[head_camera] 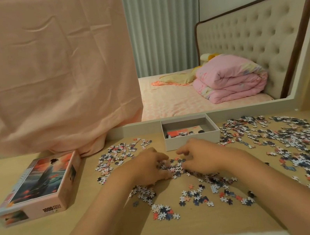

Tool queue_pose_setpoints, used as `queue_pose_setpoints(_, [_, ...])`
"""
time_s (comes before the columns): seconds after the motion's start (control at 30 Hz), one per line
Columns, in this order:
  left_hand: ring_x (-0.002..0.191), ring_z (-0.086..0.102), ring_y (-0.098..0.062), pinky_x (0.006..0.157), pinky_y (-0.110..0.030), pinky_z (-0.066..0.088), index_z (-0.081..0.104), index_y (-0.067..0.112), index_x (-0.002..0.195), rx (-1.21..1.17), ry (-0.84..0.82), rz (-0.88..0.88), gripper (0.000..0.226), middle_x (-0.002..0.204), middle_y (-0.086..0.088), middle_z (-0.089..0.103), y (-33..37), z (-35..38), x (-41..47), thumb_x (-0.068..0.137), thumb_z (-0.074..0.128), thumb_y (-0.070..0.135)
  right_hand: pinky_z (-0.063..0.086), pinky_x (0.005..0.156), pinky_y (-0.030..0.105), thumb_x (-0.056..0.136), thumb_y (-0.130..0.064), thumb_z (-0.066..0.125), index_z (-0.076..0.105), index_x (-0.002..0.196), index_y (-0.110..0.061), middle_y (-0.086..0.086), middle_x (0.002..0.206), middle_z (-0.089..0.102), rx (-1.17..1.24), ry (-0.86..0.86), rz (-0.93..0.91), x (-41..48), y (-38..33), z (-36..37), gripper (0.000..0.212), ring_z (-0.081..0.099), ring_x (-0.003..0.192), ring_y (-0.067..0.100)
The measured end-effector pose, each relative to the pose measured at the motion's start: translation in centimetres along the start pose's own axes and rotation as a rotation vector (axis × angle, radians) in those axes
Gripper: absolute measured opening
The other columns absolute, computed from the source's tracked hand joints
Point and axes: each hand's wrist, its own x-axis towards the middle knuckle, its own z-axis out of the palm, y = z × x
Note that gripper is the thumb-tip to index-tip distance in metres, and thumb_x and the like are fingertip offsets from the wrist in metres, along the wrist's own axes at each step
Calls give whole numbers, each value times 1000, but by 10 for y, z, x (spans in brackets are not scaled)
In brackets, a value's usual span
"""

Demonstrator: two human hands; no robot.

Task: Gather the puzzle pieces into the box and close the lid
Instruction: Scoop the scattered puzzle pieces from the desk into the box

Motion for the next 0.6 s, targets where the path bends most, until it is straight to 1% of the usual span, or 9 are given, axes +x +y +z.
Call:
queue_pose_setpoints(0.07, [131, 38, -22, 108, -46, 38, 30, 37, 150, 68, -91, -80, 91, 140, 4, 32, -1, -6, -3, 74, 61, 76, 47, 92, 34, 84, -58, 65, 48, 143, -19, 4, 133, 53, -70, -31, 92, -2, 2, -3, 73, 56, 114, 23])
queue_pose_setpoints(0.13, [136, 30, -24, 110, -50, 36, 24, 40, 151, 154, -172, -132, 102, 142, 3, 27, -1, -8, -6, 66, 63, 81, 50, 90, 38, 75, -71, 66, 51, 136, -17, 4, 128, 48, -131, -109, 137, -3, 0, 1, 82, 55, 109, 25])
queue_pose_setpoints(0.2, [135, 31, -25, 109, -50, 36, 25, 39, 151, 178, -176, -115, 95, 141, 1, 28, 1, -6, -5, 72, 63, 74, 48, 97, 42, 76, -73, 64, 52, 137, -18, 6, 133, 39, -121, -119, 127, 0, -4, 11, 83, 52, 115, 28])
queue_pose_setpoints(0.27, [127, 41, -23, 105, -46, 40, 34, 37, 148, 161, -131, -55, 76, 137, 0, 33, 3, -3, -3, 82, 61, 64, 47, 96, 42, 81, -69, 63, 59, 128, -17, 7, 128, 40, -110, -85, 108, 5, -6, 18, 71, 51, 112, 27])
queue_pose_setpoints(0.3, [120, 46, -22, 102, -44, 43, 39, 36, 146, 145, -106, -28, 68, 133, 1, 35, 4, -1, -1, 85, 61, 58, 49, 92, 40, 82, -66, 63, 62, 123, -15, 7, 122, 42, -111, -71, 101, 7, -8, 19, 66, 53, 107, 27])
queue_pose_setpoints(0.37, [104, 58, -20, 90, -39, 52, 49, 32, 142, 91, -66, -2, 57, 122, 2, 39, 5, 0, 0, 88, 63, 46, 48, 74, 33, 85, -59, 67, 65, 114, -13, 4, 103, 48, -69, -52, 84, 9, -11, 18, 55, 55, 87, 22])
queue_pose_setpoints(0.43, [87, 65, -21, 72, -32, 58, 58, 25, 134, 9, -23, 5, 47, 114, 2, 46, 8, 1, 1, 89, 66, 34, 38, 58, 27, 85, -50, 72, 66, 108, -18, -4, 81, 49, 24, -21, 67, 9, -14, 18, 39, 49, 70, 14])
queue_pose_setpoints(0.5, [77, 68, -22, 60, -29, 58, 65, 24, 126, -56, 11, 11, 38, 106, -1, 60, 10, 4, 4, 88, 69, 26, 41, 63, 26, 84, -43, 75, 67, 124, -17, -7, 87, 61, 83, -10, 39, 9, -15, 18, 48, 55, 77, 13])
queue_pose_setpoints(0.6, [74, 69, -21, 61, -31, 58, 71, 26, 116, -107, 73, -6, 32, 98, -1, 69, 12, 8, 6, 84, 72, 24, 51, 89, 33, 82, -36, 79, 67, 127, -20, 0, 118, 70, 132, 18, 48, 12, -16, 17, 49, 63, 106, 19])
